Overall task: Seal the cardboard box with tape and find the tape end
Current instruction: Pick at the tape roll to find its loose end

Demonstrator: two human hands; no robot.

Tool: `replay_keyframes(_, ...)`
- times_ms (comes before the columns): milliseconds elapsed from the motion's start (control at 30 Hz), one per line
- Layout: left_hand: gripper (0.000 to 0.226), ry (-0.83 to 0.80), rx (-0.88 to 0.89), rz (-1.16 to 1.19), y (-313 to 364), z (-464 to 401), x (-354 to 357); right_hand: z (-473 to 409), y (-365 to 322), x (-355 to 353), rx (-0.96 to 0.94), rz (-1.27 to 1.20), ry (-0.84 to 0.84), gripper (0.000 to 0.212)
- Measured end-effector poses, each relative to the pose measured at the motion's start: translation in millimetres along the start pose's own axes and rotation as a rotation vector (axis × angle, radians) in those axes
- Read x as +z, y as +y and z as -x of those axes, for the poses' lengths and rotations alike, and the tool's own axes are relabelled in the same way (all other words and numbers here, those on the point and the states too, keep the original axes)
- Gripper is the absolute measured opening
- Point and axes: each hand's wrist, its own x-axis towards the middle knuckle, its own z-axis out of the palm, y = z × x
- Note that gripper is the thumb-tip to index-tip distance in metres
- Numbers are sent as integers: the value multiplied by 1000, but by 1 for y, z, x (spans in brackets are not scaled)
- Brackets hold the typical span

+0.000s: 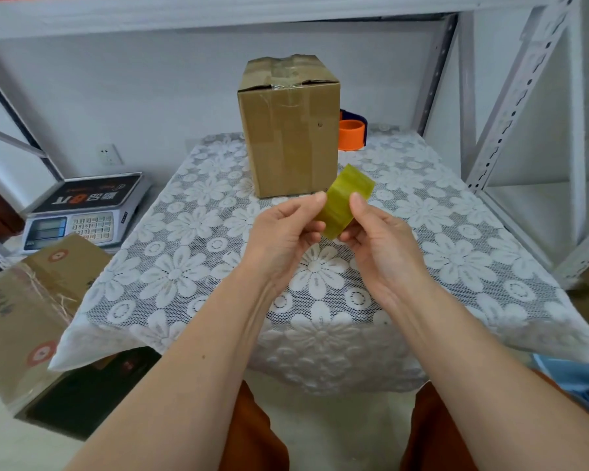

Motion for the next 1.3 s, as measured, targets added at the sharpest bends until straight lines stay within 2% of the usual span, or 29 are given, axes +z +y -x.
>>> replay_keyframes(100, 11, 8, 13, 4, -2, -1, -2, -1, 1, 0, 6, -6, -11, 35)
replay_keyframes(433, 22, -68, 65, -21, -3, 0, 0, -2, -1, -1, 14, -40, 6, 32)
replay_keyframes(633, 10, 56, 51, -35, -8, -2, 2, -1, 1, 0, 17, -17, -11, 30)
replay_keyframes(700, 11, 59, 79, -39, -10, -3, 3, -2, 1, 0, 37, -40, 5, 32)
replay_keyframes(867, 20, 32, 149, -70, -13, -6, 2, -3, 3, 2, 77, -125, -5, 20)
replay_keyframes(1000, 28, 1, 138, -40, -11, -5, 3, -2, 0, 2, 82, -199, -3, 19)
replay_keyframes(1100, 24, 34, 115, -42, -11, -5, 3, -2, 1, 3, 82, -190, -10, 18)
replay_keyframes(1300, 18, 93, 175, -102, -16, -7, 4, 0, 4, 6, 110, -200, 13, 18)
